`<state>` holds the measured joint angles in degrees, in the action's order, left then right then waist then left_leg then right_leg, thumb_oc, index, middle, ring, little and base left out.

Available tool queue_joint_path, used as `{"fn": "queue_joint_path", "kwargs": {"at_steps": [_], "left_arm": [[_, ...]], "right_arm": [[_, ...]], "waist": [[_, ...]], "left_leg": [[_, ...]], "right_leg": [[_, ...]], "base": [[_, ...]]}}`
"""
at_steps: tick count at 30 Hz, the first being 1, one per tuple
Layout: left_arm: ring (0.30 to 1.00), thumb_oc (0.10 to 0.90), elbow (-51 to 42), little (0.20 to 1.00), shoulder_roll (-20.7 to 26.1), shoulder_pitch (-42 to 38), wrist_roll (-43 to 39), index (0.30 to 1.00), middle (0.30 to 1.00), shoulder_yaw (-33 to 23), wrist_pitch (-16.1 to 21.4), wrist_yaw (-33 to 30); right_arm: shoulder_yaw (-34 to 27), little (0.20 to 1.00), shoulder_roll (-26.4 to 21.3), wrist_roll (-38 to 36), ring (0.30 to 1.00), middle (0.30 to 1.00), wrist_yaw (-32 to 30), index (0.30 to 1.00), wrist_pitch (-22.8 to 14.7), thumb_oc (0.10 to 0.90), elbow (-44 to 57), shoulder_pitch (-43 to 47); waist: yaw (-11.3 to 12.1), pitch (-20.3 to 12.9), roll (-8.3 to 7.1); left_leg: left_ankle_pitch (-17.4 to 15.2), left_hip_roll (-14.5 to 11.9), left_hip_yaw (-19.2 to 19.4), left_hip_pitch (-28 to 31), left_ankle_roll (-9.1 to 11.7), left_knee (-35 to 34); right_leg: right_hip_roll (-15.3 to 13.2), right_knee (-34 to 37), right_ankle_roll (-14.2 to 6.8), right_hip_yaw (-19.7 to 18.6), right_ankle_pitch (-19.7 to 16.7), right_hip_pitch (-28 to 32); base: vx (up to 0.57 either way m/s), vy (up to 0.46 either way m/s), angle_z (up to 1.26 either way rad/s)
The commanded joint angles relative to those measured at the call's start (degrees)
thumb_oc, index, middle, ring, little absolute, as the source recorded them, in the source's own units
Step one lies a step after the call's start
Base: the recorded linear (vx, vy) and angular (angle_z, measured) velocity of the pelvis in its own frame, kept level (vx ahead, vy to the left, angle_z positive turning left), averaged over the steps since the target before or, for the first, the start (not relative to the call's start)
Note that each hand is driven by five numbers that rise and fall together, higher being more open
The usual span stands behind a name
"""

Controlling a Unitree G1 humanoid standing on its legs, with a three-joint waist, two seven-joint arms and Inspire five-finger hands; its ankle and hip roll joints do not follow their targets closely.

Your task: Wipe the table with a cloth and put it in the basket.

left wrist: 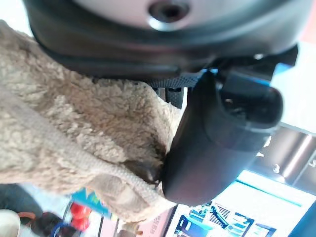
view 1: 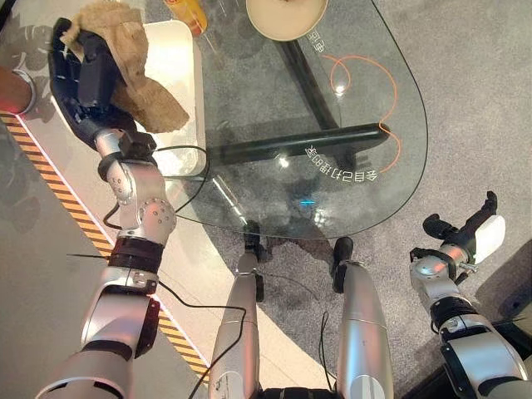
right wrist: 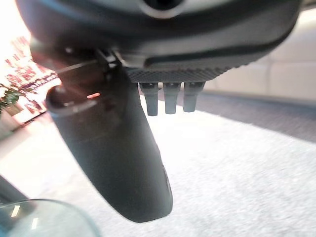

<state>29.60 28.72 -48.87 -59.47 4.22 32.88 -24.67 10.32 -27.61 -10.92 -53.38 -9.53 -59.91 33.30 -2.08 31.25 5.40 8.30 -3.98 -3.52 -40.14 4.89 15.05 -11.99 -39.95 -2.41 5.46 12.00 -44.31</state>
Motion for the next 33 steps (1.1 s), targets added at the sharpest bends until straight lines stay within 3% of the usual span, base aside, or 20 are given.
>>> {"fn": "queue_joint_path", "kwargs": {"at_steps": [1, 5, 12, 16, 22, 33], "left_arm": [[0.3, 0.1, 1.59, 0.2, 7.95, -9.03, 10.2, 0.3, 0.3, -0.69, 5.15, -3.64], [0.3, 0.1, 4.41, 0.2, 9.24, -10.07, 12.31, 0.3, 0.3, 0.25, 4.65, -5.93], [0.3, 0.1, 11.72, 0.2, 12.05, -12.49, 21.88, 0.3, 0.3, 4.08, 2.75, -14.03], [0.3, 0.1, 14.1, 0.2, 12.67, -12.92, 23.23, 0.3, 0.3, 5.18, 2.0, -15.97], [0.3, 0.1, 17.93, 0.2, 13.2, -14.59, 25.1, 0.3, 0.3, 6.93, 1.22, -18.52], [0.3, 0.1, 22.03, 0.2, 13.47, -18.45, 28.25, 0.3, 0.3, 10.05, -3.79, -20.8]], "right_arm": [[-2.28, 0.9, -2.79, -1.84, 0.9, 0.9, 0.3, 0.9, -2.53, 0.8, -5.08, 1.47], [-2.31, 0.9, -3.01, -2.21, 0.9, 0.9, 1.79, 0.9, -1.68, 0.8, -8.64, 1.58], [-1.05, 0.9, -3.28, -3.47, 0.9, 0.9, 4.7, 0.9, 3.46, 0.8, -12.16, 1.03], [-0.34, 0.9, -2.79, -3.7, 0.9, 0.9, 5.47, 0.9, 5.42, 0.8, -12.73, 0.24], [0.7, 0.9, -2.39, -2.64, 0.9, 0.9, 7.12, 0.9, 5.95, 0.8, -13.03, -0.42], [2.74, 0.9, -1.45, -0.5, 0.9, 0.9, 7.62, 0.9, 5.47, 0.8, -11.83, -1.0]], "waist": [[0.33, -1.45, -0.95], [0.37, -1.45, -0.76], [-0.16, -1.45, -1.01], [-0.48, -1.45, -1.22], [-1.16, -1.45, -1.82], [-1.92, -1.45, -2.93]], "left_leg": [[-10.91, 2.39, 5.47, 0.98, -4.98, 8.09], [-10.92, 2.34, 5.55, 0.79, -4.96, 8.23], [-11.09, 2.05, 5.67, 0.45, -5.05, 8.35], [-11.05, 1.93, 5.93, 0.13, -5.1, 8.27], [-11.03, 1.87, 6.11, -0.64, -5.19, 8.26], [-10.66, 1.57, 6.23, -3.08, -5.42, 8.43]], "right_leg": [[3.98, 10.62, 1.53, -1.7, -6.44, 2.85], [3.94, 10.57, 1.6, -1.63, -6.39, 2.66], [4.15, 10.41, 1.71, -1.69, -6.32, 2.08], [4.4, 10.52, 1.71, -1.81, -6.44, 1.67], [4.92, 10.77, 1.78, -1.94, -6.66, 0.83], [5.71, 10.89, 1.54, -2.28, -7.42, -1.53]], "base": [[0.0, 0.0, 0.0], [0.0, 0.0, 0.0], [0.01, 0.02, 0.0], [0.01, 0.035, 0.0], [0.01, 0.049, -0.01], [0.0, 0.015, -0.04]]}}
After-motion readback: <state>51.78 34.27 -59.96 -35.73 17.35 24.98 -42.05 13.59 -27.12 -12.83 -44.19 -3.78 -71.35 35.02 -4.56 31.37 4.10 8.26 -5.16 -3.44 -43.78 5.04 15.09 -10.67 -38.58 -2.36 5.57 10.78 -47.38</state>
